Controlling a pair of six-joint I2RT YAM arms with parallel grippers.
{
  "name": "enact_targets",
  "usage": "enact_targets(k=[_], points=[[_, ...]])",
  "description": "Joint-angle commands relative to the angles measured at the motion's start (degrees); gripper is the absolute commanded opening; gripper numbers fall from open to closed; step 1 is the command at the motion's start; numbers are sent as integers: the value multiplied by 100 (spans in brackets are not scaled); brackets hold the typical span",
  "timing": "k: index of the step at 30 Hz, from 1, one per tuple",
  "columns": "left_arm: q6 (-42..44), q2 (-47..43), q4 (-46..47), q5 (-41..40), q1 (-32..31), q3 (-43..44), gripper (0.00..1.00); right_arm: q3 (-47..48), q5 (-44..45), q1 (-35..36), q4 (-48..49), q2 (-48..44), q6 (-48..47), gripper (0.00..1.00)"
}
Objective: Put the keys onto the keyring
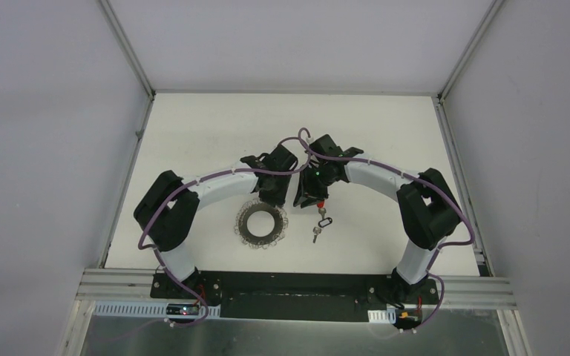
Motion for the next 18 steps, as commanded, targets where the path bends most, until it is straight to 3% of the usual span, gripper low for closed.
enact_targets(k=[1, 12, 18], points=[[149, 61, -30, -251, -52, 236, 27, -43, -79, 7, 140, -288, -29, 32], [285, 277, -114, -369, -95, 315, 25, -43, -85, -1, 140, -281, -42, 32], [336, 278, -170, -476, -96, 349, 15, -2, -91, -10, 115, -287, -55, 32]])
